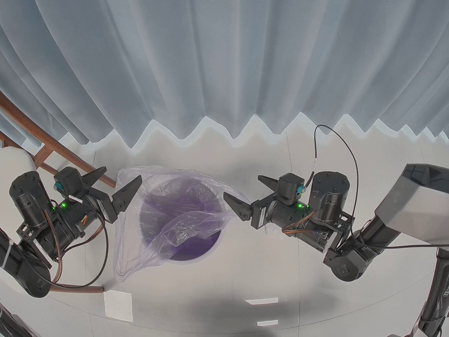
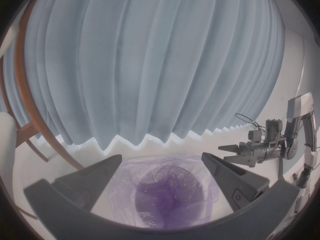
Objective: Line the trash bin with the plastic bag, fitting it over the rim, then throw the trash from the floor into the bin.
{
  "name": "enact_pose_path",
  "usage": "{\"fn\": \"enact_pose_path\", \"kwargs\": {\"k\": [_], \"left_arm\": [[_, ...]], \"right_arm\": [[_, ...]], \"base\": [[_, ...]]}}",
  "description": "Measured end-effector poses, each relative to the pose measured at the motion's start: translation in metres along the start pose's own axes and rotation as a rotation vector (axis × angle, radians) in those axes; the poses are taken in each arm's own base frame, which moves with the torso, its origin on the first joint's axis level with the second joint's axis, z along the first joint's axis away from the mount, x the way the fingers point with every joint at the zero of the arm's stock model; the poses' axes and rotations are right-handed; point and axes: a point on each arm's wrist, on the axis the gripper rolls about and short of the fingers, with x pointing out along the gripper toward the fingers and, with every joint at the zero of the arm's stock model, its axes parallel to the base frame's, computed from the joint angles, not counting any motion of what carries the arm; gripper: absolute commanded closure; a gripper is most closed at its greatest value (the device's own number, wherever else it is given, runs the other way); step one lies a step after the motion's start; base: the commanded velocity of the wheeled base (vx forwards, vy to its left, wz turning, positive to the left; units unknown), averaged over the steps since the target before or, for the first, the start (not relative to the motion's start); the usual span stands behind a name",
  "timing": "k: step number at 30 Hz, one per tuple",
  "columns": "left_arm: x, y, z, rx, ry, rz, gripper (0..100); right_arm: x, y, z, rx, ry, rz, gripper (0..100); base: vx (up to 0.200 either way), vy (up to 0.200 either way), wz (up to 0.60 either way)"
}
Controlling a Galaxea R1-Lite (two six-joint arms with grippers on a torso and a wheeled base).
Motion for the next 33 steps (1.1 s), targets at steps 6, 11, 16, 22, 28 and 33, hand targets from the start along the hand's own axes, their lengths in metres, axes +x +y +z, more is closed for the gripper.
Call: {"fn": "enact_pose_path", "kwargs": {"k": [6, 11, 16, 22, 28, 33], "left_arm": [[0.006, -0.001, -0.015, -0.003, 0.014, -0.003, 0], [0.007, -0.001, -0.024, -0.01, 0.051, -0.001, 0], [0.008, -0.001, -0.027, -0.012, 0.063, 0.001, 0], [0.008, 0.0, -0.029, -0.014, 0.073, 0.004, 0], [0.009, 0.001, -0.032, -0.014, 0.085, 0.014, 0], [0.01, 0.002, -0.035, -0.016, 0.094, 0.027, 0]], "right_arm": [[0.016, 0.001, -0.003, -0.022, -0.017, 0.055, 0], [0.026, 0.007, -0.014, -0.034, -0.006, 0.092, 0], [0.035, 0.009, -0.019, -0.037, -0.007, 0.1, 100], [0.049, 0.006, -0.022, -0.04, -0.031, 0.097, 100], [0.064, -0.01, -0.016, -0.04, -0.074, 0.063, 100], [0.073, -0.038, -0.009, -0.038, -0.107, 0.005, 100]], "base": [[0.0, 0.0, 0.0], [0.0, 0.0, 0.0], [0.0, 0.0, 0.0], [0.0, 0.0, 0.0], [0.0, 0.0, 0.0], [0.0, 0.0, 0.0]]}}
